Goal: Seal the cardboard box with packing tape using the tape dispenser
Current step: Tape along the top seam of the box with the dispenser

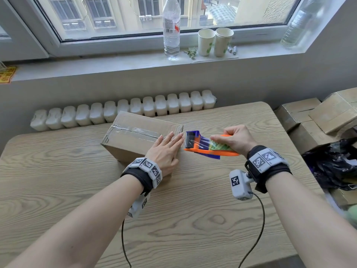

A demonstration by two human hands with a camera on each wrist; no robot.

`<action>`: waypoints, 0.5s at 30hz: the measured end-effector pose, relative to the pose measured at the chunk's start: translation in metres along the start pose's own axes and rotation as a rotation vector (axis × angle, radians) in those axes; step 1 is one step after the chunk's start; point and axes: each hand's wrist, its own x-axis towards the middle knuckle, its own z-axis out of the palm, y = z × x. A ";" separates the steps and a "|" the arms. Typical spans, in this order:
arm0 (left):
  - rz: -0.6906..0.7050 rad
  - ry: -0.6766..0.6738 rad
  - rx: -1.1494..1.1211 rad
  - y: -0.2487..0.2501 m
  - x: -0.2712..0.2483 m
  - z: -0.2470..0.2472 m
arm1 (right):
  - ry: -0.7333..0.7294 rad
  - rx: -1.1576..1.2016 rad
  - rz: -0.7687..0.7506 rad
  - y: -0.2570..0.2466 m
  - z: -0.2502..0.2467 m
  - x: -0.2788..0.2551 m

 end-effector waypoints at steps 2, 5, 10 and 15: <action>0.003 0.001 -0.006 0.000 0.000 0.000 | -0.001 0.014 0.001 0.000 0.001 -0.001; 0.005 -0.006 0.000 0.000 0.000 0.000 | 0.014 0.007 -0.006 0.001 0.003 -0.001; 0.008 -0.025 0.014 -0.002 0.002 0.000 | 0.062 0.009 -0.010 0.008 0.006 0.003; 0.004 -0.046 0.052 -0.002 0.003 -0.001 | 0.096 0.057 -0.019 0.015 0.009 0.001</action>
